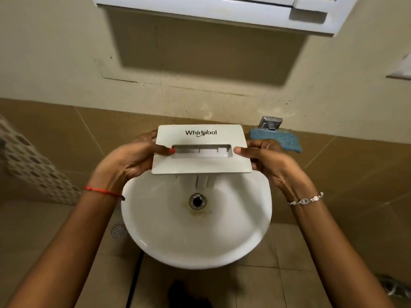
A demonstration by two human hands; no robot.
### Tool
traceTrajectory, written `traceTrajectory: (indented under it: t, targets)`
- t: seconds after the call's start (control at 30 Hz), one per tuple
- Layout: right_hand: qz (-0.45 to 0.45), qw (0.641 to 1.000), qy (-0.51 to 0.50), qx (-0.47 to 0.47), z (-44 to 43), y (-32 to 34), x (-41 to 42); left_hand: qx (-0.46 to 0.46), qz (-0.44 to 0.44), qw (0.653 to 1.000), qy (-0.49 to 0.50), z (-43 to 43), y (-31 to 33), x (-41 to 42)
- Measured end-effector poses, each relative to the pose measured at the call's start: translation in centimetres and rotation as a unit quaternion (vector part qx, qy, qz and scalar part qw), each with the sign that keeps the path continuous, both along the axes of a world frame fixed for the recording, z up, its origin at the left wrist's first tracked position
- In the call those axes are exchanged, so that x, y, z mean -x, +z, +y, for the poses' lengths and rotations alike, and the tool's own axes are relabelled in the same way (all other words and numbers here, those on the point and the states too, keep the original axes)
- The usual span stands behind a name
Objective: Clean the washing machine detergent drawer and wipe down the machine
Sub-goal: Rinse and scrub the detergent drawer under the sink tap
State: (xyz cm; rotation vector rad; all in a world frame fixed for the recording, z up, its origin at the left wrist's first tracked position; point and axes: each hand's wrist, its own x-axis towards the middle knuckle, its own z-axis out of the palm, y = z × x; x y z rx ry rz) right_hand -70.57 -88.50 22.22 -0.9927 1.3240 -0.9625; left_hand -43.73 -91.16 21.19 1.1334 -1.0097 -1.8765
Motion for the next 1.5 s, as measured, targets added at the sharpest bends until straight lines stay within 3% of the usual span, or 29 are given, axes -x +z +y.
traceTrajectory:
  t: [0.2,0.3,0.53,0.97,1.07,1.17,1.5]
  targets:
    - [-0.003,0.999,0.001,-0.032,-0.5,-1.2,0.1,-0.036,-0.092,0.994,0.056,-0.6,0.1,1.5]
    - [-0.05,0.998,-0.024,-0.013,-0.7,-0.7,0.5,-0.017,-0.086,0.994,0.07,-0.3,0.8,1.3]
    - [-0.004,1.0,-0.019,-0.014,-1.1,-2.5,0.1,0.026,-0.16,0.976,0.144,-0.7,-0.8,1.9]
    - [-0.024,0.998,0.027,-0.046,-1.7,-2.9,-1.1,-0.002,-0.216,0.968,0.127,-1.5,-3.1,0.8]
    - [0.026,0.997,0.001,-0.069,-1.8,-3.5,-0.9,0.03,-0.288,0.946,0.147,-0.8,-3.0,2.7]
    - [0.121,0.99,-0.028,-0.061,-1.5,-4.1,-1.0,0.053,-0.287,0.942,0.167,-0.5,-3.3,4.1]
    - [0.164,0.986,-0.003,-0.027,-1.5,-3.3,-1.8,0.036,-0.304,0.94,0.153,-1.0,-3.8,3.7]
